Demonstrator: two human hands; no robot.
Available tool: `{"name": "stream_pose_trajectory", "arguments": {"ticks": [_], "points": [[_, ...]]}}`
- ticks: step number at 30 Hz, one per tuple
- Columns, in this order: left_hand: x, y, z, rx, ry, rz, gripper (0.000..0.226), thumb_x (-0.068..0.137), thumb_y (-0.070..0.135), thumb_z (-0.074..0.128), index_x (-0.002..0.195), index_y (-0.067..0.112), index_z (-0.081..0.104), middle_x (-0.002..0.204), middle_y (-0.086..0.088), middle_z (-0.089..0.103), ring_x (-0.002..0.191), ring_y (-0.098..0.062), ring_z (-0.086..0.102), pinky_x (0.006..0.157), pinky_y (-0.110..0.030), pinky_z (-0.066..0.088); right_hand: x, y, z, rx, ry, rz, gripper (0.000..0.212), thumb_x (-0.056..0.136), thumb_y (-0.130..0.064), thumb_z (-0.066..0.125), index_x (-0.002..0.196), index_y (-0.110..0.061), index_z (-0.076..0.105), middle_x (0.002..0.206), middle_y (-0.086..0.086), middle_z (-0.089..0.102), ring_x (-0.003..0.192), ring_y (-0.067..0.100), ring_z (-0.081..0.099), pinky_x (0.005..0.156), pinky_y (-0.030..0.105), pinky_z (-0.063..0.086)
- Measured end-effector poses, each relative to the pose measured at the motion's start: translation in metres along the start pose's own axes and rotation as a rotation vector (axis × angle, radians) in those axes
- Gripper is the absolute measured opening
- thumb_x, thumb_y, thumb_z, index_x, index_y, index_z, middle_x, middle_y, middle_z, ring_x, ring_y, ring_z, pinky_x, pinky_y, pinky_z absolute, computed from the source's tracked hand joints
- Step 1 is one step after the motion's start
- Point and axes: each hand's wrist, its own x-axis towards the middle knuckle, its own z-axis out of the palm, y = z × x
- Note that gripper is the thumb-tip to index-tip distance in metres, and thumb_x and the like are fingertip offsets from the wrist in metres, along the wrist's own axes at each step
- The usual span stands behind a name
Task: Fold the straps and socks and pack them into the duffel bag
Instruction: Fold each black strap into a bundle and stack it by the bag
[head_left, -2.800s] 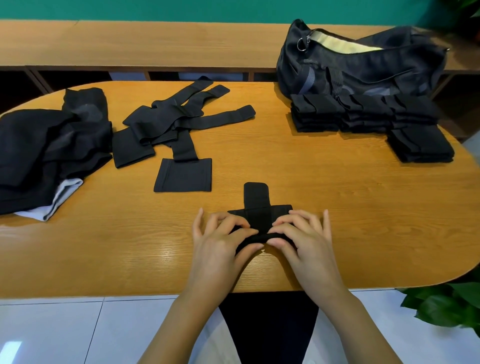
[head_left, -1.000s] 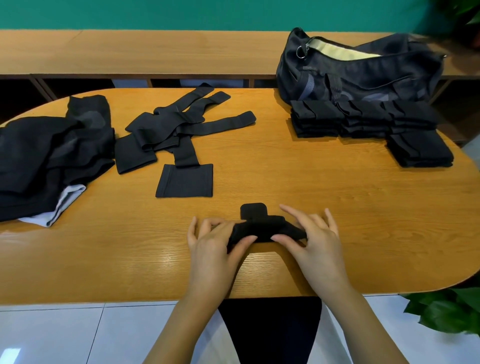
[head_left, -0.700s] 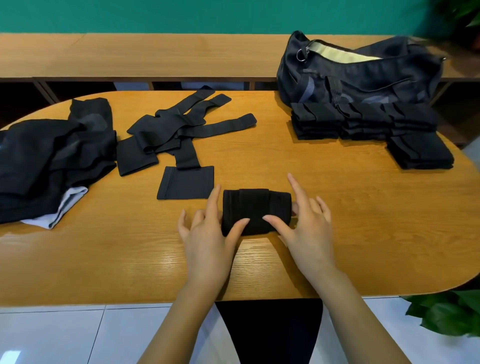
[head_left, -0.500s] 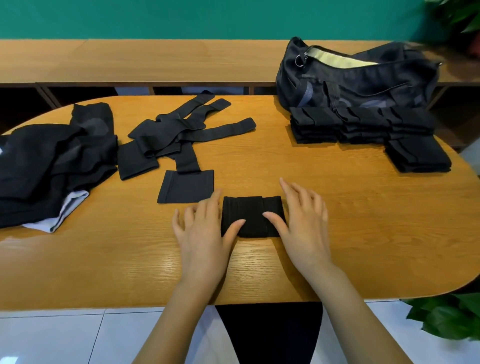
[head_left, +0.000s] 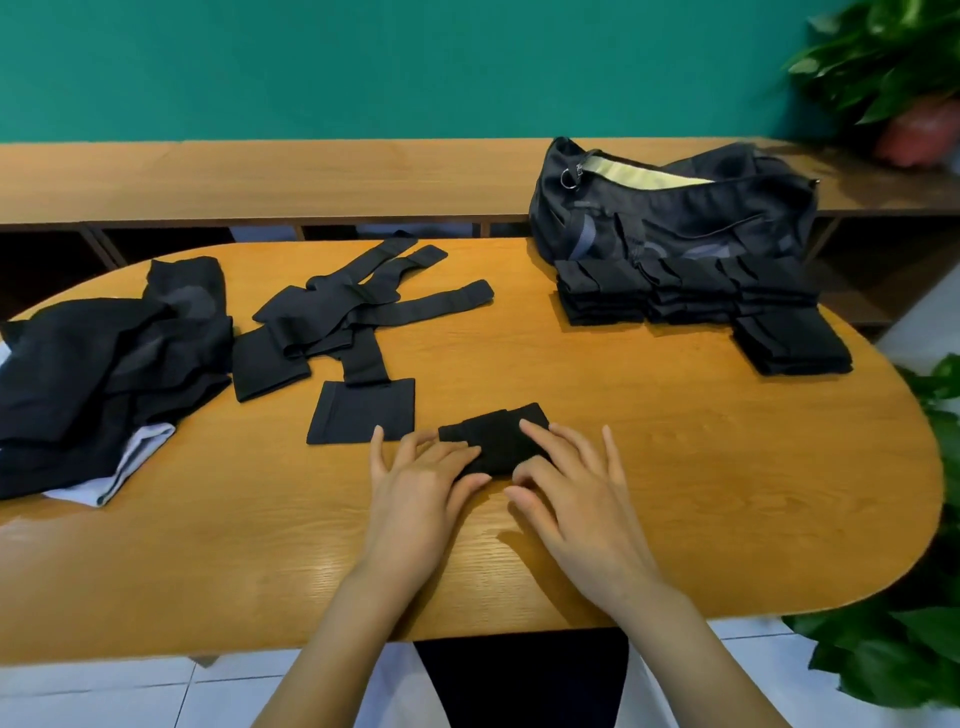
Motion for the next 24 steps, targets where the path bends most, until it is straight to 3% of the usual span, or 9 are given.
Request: {"name": "stream_pose_trajectory", "arguments": {"ticks": [2,5,10,15,18,20,24], "points": [[0.008,0.004,0.004,0.002,0.003,0.004,0.053,0.092,0.058,0.029,0.116,0.031,0.068,0.112,0.015,0.069,0.12,-0.015,0.051,0.115,-0.055,0.014,0.002,0.004,-0.002,-0.109,-0.011,-0.043,0.054,0.096,-0.058,0.02,0.107,-0.035,0.067,0.154,-0.015,0.034,0.144,0.012,0.022,0.119,0.051,-0.002],[0.019,0.013,0.013,-0.031,0.024,-0.002,0.056,0.092,0.059,0.027,0.119,0.031,0.067,0.114,0.015,0.068,0.121,-0.015,0.051,0.115,-0.053,0.014,0.007,0.015,-0.002,-0.285,0.0,-0.065,0.052,0.098,-0.055,0.026,0.112,-0.031,0.07,0.142,-0.012,0.052,0.132,0.014,0.045,0.114,0.052,0.01],[0.042,0.032,0.021,-0.053,0.004,-0.07,0.069,0.089,0.067,0.021,0.142,0.03,0.047,0.138,0.011,0.053,0.13,-0.015,0.04,0.117,-0.049,0.014,0.014,0.056,-0.008,-0.36,0.006,0.091,0.06,0.096,-0.058,0.02,0.111,-0.029,0.072,0.133,-0.011,0.059,0.12,0.01,0.055,0.113,0.045,0.015],[0.056,0.033,0.029,-0.008,-0.114,-0.102,0.069,0.088,0.065,0.016,0.146,0.033,0.037,0.143,0.013,0.046,0.132,-0.013,0.035,0.116,-0.048,0.018,0.023,0.115,-0.031,-0.353,-0.05,0.307,0.092,0.081,-0.067,-0.008,0.138,-0.028,0.052,0.156,-0.011,0.032,0.143,0.011,0.03,0.12,0.045,0.006],[0.063,0.031,0.038,0.014,-0.135,-0.131,0.058,0.094,0.06,0.028,0.145,0.033,0.039,0.143,0.014,0.046,0.131,-0.014,0.034,0.115,-0.047,0.021,0.031,0.145,-0.044,-0.343,-0.047,0.412,0.069,0.092,-0.07,0.014,0.139,-0.028,0.043,0.158,-0.011,0.028,0.146,0.012,0.021,0.121,0.045,0.005],[0.064,0.03,0.041,0.014,-0.124,-0.139,0.062,0.092,0.062,0.024,0.143,0.033,0.043,0.14,0.014,0.048,0.129,-0.014,0.036,0.114,-0.047,0.023,0.037,0.159,-0.051,-0.305,-0.058,0.458,0.061,0.095,-0.067,0.027,0.142,-0.029,0.035,0.159,-0.01,0.026,0.148,0.014,0.017,0.12,0.047,0.003],[0.063,0.028,0.044,0.006,-0.122,-0.149,0.059,0.093,0.061,0.027,0.142,0.035,0.044,0.14,0.018,0.046,0.129,-0.011,0.033,0.116,-0.047,0.02,0.046,0.176,-0.058,-0.333,-0.092,0.474,0.065,0.095,-0.068,0.023,0.149,-0.033,0.026,0.161,-0.007,0.022,0.149,0.018,0.015,0.119,0.051,0.002]]}}
